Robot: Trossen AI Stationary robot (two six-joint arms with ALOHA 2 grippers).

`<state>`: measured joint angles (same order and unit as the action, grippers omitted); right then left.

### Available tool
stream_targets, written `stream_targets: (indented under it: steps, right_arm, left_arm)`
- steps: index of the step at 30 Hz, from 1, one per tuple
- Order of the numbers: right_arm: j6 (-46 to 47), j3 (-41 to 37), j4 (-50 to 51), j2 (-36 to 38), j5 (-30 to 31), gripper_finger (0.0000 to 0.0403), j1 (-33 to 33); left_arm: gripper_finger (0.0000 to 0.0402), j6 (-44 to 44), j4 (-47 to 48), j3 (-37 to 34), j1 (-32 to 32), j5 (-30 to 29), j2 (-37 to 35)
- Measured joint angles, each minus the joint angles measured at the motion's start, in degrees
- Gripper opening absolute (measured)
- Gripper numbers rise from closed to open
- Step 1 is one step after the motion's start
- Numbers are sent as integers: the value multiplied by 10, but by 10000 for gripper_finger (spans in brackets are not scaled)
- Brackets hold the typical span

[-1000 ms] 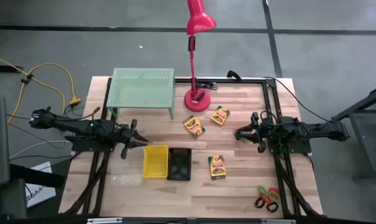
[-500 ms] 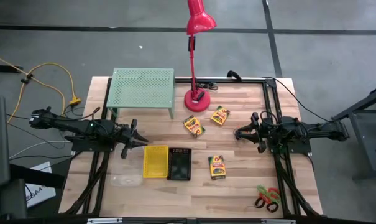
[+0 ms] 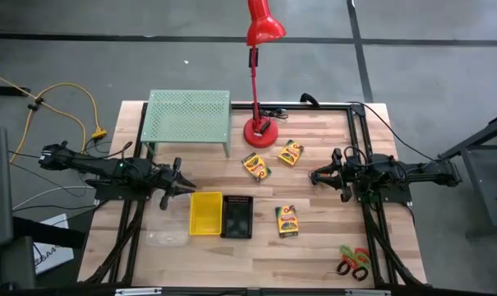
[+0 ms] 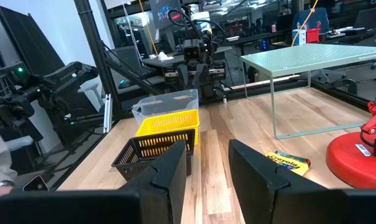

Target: Pick & Place Office Desk Supplies

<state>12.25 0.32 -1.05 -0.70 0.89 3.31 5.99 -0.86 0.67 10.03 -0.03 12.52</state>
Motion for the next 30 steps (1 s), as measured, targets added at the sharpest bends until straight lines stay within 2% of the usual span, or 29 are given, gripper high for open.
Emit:
stream_targets:
  steps: [30]
  right_arm:
    - [0,0,0,0,0,110,0]
  left_arm:
    - [71,0,0,0,0,0,0]
